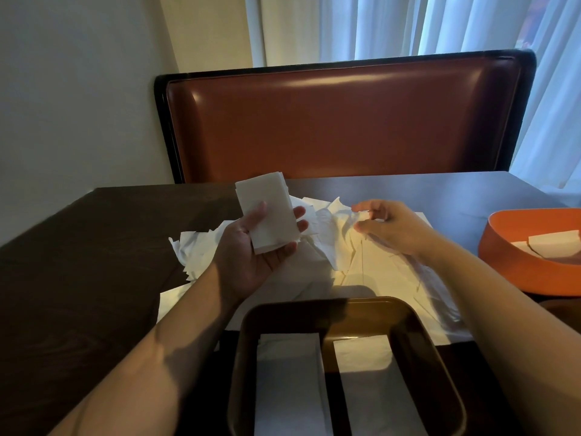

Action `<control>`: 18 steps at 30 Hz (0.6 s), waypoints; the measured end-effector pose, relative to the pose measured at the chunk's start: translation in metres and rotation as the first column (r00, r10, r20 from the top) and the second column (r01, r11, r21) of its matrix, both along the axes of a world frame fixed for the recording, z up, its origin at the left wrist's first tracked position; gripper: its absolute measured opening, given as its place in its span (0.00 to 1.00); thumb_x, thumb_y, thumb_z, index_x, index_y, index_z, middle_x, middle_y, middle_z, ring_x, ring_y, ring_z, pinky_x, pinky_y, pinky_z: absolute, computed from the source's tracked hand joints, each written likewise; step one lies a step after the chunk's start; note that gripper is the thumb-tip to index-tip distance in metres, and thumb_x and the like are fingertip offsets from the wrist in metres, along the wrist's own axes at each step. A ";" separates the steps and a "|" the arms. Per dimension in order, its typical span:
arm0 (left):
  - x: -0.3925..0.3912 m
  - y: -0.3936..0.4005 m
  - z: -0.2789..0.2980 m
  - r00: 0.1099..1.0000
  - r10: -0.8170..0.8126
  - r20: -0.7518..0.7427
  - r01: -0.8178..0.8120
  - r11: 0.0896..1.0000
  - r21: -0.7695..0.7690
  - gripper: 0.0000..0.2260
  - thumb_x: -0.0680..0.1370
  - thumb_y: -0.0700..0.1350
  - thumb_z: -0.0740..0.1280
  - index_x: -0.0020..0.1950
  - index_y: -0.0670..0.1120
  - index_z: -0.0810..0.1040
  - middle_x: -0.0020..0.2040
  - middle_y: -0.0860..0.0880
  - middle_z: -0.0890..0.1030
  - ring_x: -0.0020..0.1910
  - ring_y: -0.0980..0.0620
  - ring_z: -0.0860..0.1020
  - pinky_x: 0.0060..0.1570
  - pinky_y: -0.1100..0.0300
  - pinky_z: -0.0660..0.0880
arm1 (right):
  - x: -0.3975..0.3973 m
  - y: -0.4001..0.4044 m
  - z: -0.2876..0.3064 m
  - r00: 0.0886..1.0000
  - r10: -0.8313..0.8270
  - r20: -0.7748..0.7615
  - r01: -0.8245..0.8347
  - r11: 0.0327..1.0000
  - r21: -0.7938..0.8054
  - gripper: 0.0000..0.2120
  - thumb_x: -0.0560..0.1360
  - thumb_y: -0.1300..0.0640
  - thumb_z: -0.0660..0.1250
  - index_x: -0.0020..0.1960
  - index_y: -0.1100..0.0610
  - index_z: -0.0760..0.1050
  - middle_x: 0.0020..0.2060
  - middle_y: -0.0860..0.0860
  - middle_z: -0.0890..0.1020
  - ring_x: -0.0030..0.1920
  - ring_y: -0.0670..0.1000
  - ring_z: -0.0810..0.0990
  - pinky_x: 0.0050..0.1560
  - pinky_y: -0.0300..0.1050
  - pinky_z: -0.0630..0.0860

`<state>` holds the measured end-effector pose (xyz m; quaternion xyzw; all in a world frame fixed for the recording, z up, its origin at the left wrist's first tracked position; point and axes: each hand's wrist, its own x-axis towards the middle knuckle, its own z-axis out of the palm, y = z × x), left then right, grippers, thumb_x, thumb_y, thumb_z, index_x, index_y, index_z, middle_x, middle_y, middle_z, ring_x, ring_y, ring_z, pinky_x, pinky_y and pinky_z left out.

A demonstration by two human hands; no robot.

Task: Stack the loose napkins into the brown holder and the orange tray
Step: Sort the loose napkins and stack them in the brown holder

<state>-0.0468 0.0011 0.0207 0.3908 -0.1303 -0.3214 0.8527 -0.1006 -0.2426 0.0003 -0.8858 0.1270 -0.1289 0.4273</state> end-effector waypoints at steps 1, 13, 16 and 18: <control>0.000 0.000 0.000 1.000 -0.001 0.004 0.001 1.000 0.000 0.16 0.82 0.49 0.58 0.69 0.45 0.69 0.55 0.41 0.83 0.46 0.45 0.84 0.33 0.58 0.80 | 0.002 0.002 -0.002 1.000 -0.018 -0.014 0.017 0.999 -0.040 0.11 0.79 0.55 0.67 0.61 0.52 0.78 0.50 0.51 0.80 0.49 0.51 0.79 0.49 0.40 0.76; 0.000 -0.001 -0.001 0.999 0.000 0.045 -0.001 1.000 0.017 0.13 0.82 0.49 0.57 0.63 0.46 0.73 0.51 0.42 0.85 0.45 0.46 0.84 0.35 0.58 0.79 | 0.003 0.001 0.002 0.990 -0.018 -0.141 0.022 0.999 0.029 0.14 0.79 0.59 0.67 0.63 0.48 0.75 0.47 0.50 0.79 0.44 0.51 0.80 0.33 0.30 0.73; 0.000 -0.001 -0.002 0.999 -0.007 0.048 0.006 1.000 0.025 0.13 0.83 0.49 0.57 0.64 0.46 0.73 0.51 0.42 0.85 0.45 0.46 0.84 0.35 0.58 0.79 | 0.005 0.006 0.003 0.995 -0.026 -0.097 0.029 0.999 0.035 0.13 0.77 0.56 0.71 0.60 0.50 0.76 0.45 0.49 0.79 0.42 0.50 0.79 0.34 0.32 0.73; 0.001 -0.001 -0.001 0.999 -0.007 0.054 0.005 1.000 0.027 0.15 0.83 0.49 0.57 0.67 0.46 0.72 0.52 0.42 0.84 0.46 0.46 0.84 0.36 0.58 0.79 | 0.007 0.009 0.002 0.994 -0.038 -0.102 0.039 0.999 0.004 0.10 0.76 0.55 0.71 0.54 0.58 0.79 0.43 0.54 0.81 0.41 0.51 0.79 0.39 0.38 0.75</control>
